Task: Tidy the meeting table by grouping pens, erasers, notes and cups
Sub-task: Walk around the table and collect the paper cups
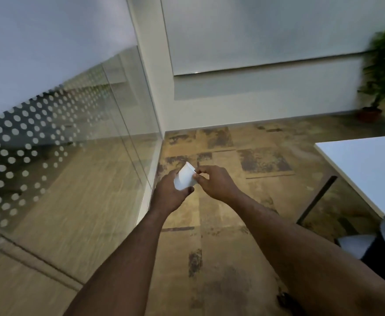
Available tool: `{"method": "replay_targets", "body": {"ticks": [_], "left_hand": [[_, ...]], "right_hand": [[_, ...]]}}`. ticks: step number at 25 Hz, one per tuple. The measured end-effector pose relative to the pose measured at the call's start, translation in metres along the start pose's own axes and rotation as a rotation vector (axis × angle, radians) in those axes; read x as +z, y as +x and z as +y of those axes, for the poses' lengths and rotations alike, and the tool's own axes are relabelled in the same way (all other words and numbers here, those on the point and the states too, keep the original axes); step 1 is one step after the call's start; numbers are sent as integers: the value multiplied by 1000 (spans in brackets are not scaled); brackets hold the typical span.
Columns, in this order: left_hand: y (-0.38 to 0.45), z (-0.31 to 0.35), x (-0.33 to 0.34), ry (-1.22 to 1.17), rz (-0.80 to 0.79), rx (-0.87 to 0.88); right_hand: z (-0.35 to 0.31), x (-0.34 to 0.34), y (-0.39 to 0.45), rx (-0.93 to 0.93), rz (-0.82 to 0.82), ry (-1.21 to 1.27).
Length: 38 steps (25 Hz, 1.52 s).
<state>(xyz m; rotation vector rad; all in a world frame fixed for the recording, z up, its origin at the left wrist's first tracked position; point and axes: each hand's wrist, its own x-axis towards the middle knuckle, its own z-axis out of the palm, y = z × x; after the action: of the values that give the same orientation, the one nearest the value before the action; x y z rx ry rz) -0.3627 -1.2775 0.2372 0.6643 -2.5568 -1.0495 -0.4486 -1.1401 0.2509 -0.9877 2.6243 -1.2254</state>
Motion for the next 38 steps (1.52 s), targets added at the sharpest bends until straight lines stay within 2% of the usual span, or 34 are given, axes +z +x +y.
{"method": "replay_targets", "body": {"ticks": [5, 8, 13, 20, 26, 30, 38], "left_hand": [[134, 12, 59, 42, -101, 148], [226, 25, 95, 59, -166, 246], [362, 81, 164, 23, -331, 364], [475, 173, 290, -12, -494, 571], [583, 276, 434, -23, -687, 547], [640, 341, 517, -37, -750, 536], [710, 461, 676, -52, -929, 621]], "right_hand": [[76, -11, 103, 114, 119, 18], [116, -26, 171, 152, 226, -73], [184, -75, 259, 277, 390, -182], [299, -159, 333, 474, 559, -103], [436, -257, 408, 629, 603, -56], [506, -329, 451, 673, 593, -32], [638, -440, 492, 854, 688, -82]]}}
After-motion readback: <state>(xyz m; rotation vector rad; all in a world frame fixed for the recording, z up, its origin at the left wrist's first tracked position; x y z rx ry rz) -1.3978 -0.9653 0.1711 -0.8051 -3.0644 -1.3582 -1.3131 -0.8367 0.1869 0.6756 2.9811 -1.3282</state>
